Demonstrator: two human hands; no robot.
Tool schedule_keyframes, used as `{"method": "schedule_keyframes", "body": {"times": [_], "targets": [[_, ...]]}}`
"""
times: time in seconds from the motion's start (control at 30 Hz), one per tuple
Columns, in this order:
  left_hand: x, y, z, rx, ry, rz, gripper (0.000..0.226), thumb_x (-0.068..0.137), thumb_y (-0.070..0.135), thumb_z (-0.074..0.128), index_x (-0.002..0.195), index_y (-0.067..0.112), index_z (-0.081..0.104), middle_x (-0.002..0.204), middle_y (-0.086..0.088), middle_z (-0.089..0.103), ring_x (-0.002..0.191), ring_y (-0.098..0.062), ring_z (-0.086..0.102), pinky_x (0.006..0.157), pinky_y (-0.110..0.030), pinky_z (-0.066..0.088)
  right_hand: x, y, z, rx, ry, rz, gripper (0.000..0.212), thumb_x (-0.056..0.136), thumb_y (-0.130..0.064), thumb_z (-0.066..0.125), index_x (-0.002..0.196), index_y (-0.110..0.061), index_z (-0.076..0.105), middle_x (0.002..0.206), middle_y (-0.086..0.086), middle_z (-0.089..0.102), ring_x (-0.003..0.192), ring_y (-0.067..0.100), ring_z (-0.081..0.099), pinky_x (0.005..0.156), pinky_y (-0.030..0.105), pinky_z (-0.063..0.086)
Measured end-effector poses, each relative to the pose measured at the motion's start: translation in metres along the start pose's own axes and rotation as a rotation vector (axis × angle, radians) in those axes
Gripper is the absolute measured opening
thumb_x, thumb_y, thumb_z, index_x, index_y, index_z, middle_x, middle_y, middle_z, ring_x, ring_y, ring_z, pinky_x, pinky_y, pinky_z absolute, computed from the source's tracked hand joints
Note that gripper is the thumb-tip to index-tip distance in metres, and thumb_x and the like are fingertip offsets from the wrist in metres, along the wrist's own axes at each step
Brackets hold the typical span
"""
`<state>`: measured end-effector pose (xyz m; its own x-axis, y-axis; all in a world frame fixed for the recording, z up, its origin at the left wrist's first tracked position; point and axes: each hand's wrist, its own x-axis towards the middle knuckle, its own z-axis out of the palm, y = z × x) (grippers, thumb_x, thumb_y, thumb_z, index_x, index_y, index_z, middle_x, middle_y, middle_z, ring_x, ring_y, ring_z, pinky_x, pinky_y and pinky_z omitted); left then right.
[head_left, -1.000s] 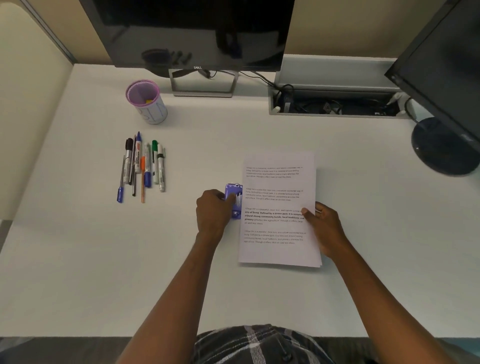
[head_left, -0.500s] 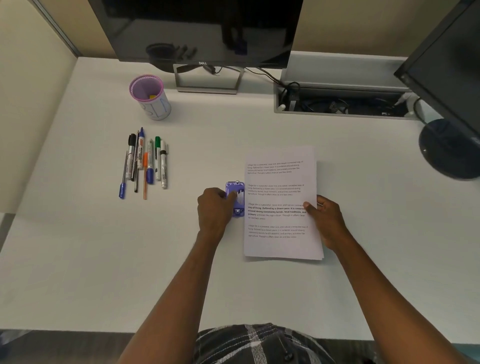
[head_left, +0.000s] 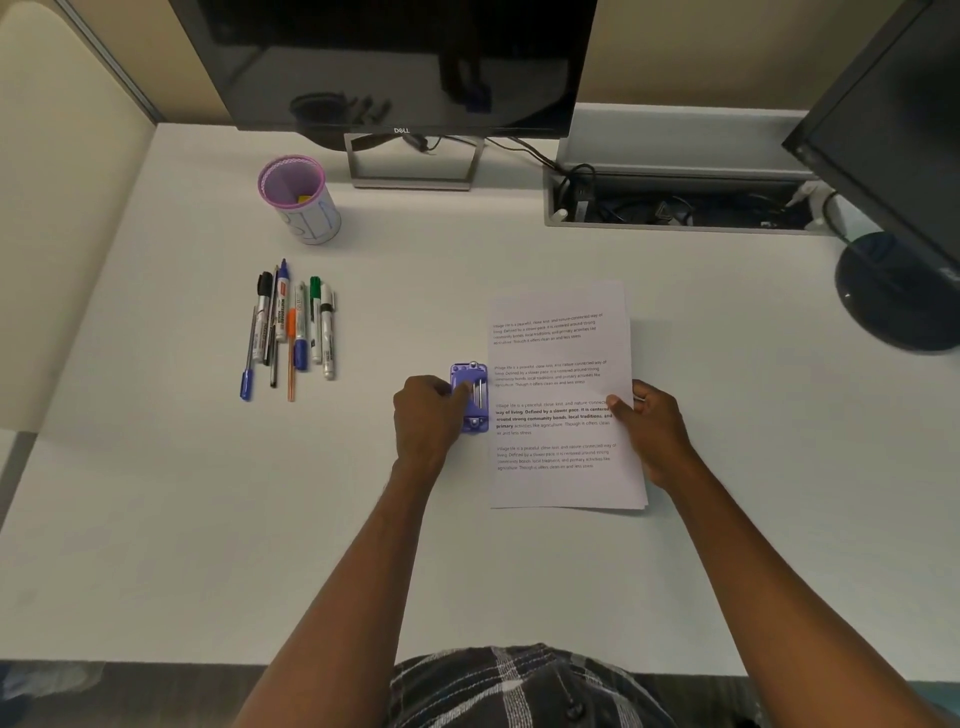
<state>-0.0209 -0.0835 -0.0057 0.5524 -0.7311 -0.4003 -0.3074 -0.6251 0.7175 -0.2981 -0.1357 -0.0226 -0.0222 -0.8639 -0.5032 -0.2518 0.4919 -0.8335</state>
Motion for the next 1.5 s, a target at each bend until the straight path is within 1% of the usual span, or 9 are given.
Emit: {"method": "schedule_keyframes", "body": {"times": [0.1, 0.3, 0.5, 0.63, 0.93, 1.07, 1.17, 1.37, 1.5], "targets": [[0.001, 0.0, 0.0, 0.013, -0.006, -0.006, 0.035, 0.087, 0.026, 0.071, 0.059, 0.007, 0.061, 0.054, -0.005, 0.058, 0.052, -0.022, 0.049, 0.057, -0.028, 0.04, 0.001, 0.001, 0.0, -0.004, -0.002, 0.008, 0.022, 0.099, -0.014, 0.065, 0.121, -0.014, 0.068, 0.11, 0.006, 0.077, 0.096, 0.024, 0.075, 0.085, 0.041, 0.061], [0.002, 0.0, 0.001, 0.021, -0.018, -0.005, 0.032, 0.089, 0.028, 0.072, 0.064, 0.009, 0.064, 0.057, -0.002, 0.06, 0.052, -0.018, 0.051, 0.053, -0.025, 0.038, 0.001, 0.001, -0.002, 0.045, 0.0, 0.016, 0.024, 0.099, -0.014, 0.065, 0.123, -0.014, 0.067, 0.114, 0.007, 0.075, 0.1, 0.025, 0.074, 0.089, 0.042, 0.06], [0.001, -0.001, 0.002, 0.034, -0.009, 0.002, 0.039, 0.089, 0.027, 0.071, 0.056, 0.014, 0.056, 0.049, 0.003, 0.051, 0.046, -0.014, 0.044, 0.051, -0.024, 0.032, -0.001, 0.001, -0.001, 0.094, -0.014, 0.025, 0.024, 0.098, -0.013, 0.066, 0.122, -0.015, 0.068, 0.114, 0.006, 0.076, 0.1, 0.024, 0.074, 0.086, 0.039, 0.06], [0.001, -0.001, 0.001, 0.027, -0.006, -0.009, 0.033, 0.088, 0.026, 0.071, 0.063, 0.007, 0.065, 0.053, 0.0, 0.057, 0.048, -0.015, 0.048, 0.052, -0.025, 0.036, -0.001, 0.0, 0.004, 0.061, -0.018, 0.018, 0.024, 0.098, -0.015, 0.066, 0.122, -0.015, 0.068, 0.113, 0.005, 0.076, 0.1, 0.024, 0.075, 0.088, 0.041, 0.06], [0.003, -0.002, 0.001, 0.018, -0.019, -0.001, 0.027, 0.09, 0.031, 0.074, 0.078, 0.007, 0.072, 0.068, -0.004, 0.068, 0.056, -0.013, 0.056, 0.055, -0.024, 0.04, -0.004, -0.009, 0.02, -0.029, -0.032, -0.004, 0.016, 0.099, -0.016, 0.065, 0.113, -0.024, 0.069, 0.105, -0.001, 0.078, 0.091, 0.016, 0.076, 0.072, 0.027, 0.059], [0.002, -0.001, 0.0, 0.029, -0.025, -0.003, 0.024, 0.09, 0.025, 0.073, 0.072, 0.009, 0.069, 0.061, 0.001, 0.062, 0.051, -0.01, 0.051, 0.051, -0.023, 0.036, -0.004, -0.012, 0.024, -0.071, -0.03, -0.009, 0.019, 0.1, -0.016, 0.063, 0.119, -0.018, 0.068, 0.107, -0.001, 0.076, 0.092, 0.016, 0.074, 0.07, 0.023, 0.057], [0.002, -0.001, -0.001, 0.022, -0.034, -0.005, 0.022, 0.089, 0.024, 0.074, 0.077, 0.006, 0.072, 0.066, -0.003, 0.068, 0.054, -0.013, 0.055, 0.052, -0.023, 0.04, -0.005, -0.012, 0.025, -0.085, -0.016, -0.001, 0.019, 0.1, -0.017, 0.063, 0.119, -0.016, 0.068, 0.107, 0.0, 0.075, 0.09, 0.012, 0.073, 0.064, 0.018, 0.054], [0.004, 0.0, -0.002, 0.012, -0.048, -0.013, 0.025, 0.088, 0.028, 0.077, 0.081, 0.003, 0.074, 0.074, -0.009, 0.073, 0.061, -0.019, 0.058, 0.058, -0.027, 0.044, -0.005, -0.013, 0.024, -0.102, -0.015, 0.012, 0.021, 0.101, -0.018, 0.063, 0.12, -0.015, 0.067, 0.112, 0.002, 0.075, 0.094, 0.019, 0.073, 0.07, 0.025, 0.056], [0.007, 0.003, -0.005, 0.006, -0.069, -0.033, 0.025, 0.083, 0.026, 0.082, 0.076, 0.005, 0.07, 0.07, -0.004, 0.068, 0.058, -0.014, 0.056, 0.053, -0.024, 0.041, -0.006, -0.013, 0.024, -0.147, -0.027, 0.0, 0.018, 0.101, -0.023, 0.062, 0.117, -0.018, 0.067, 0.111, 0.001, 0.075, 0.095, 0.019, 0.073, 0.071, 0.025, 0.055]]}}
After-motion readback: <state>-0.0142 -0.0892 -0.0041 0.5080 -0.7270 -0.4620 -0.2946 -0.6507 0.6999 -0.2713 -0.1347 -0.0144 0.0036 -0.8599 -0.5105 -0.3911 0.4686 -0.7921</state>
